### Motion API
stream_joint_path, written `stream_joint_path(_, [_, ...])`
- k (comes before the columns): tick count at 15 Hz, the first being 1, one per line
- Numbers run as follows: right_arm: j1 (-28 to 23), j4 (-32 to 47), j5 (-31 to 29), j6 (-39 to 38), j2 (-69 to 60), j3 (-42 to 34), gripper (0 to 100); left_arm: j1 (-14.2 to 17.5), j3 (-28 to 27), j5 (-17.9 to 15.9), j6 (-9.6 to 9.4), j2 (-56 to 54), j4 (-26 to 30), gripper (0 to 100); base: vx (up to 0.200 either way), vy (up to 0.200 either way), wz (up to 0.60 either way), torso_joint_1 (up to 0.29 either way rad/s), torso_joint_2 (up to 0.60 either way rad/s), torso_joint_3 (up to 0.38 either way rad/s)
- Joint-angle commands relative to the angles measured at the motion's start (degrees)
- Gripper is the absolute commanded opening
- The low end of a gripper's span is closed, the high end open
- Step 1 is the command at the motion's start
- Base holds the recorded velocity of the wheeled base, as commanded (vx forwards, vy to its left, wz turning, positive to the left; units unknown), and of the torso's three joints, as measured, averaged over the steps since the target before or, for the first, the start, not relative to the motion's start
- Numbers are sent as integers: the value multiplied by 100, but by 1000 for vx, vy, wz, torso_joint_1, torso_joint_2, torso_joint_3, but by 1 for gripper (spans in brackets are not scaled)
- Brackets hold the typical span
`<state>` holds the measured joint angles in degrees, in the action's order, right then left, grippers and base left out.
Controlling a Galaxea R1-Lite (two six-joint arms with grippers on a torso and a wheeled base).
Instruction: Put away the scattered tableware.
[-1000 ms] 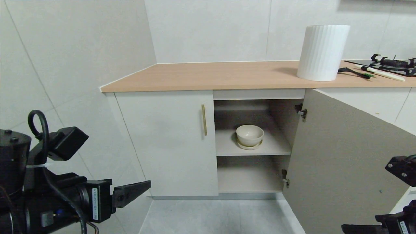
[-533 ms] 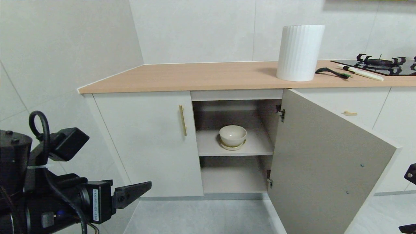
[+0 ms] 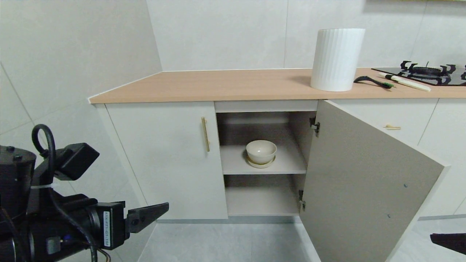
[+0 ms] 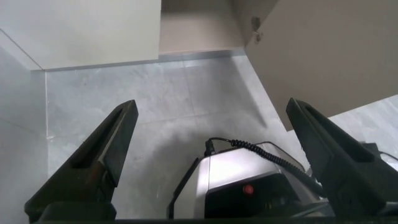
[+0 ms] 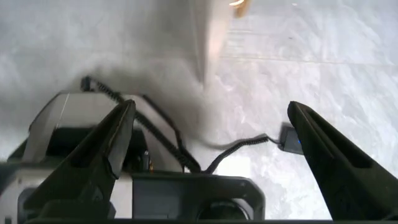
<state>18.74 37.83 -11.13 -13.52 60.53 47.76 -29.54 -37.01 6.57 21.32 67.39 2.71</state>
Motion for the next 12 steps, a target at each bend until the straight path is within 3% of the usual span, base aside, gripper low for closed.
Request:
stream_joint_path(1, [-582, -30, -3, 86, 29, 146, 100, 1, 1, 2, 4, 20, 2, 100, 0, 0, 0, 0, 0, 0])
stream_joint_path(6, [-1953, -232, -3, 543, 328, 260, 100, 1, 27, -7, 4, 29, -7, 100, 0, 0, 0, 0, 0, 0])
stream_joint_path(12, [-2665, -1243, 93, 499, 1005, 198, 100, 1, 27, -7, 4, 55, -7, 100, 0, 0, 0, 0, 0, 0])
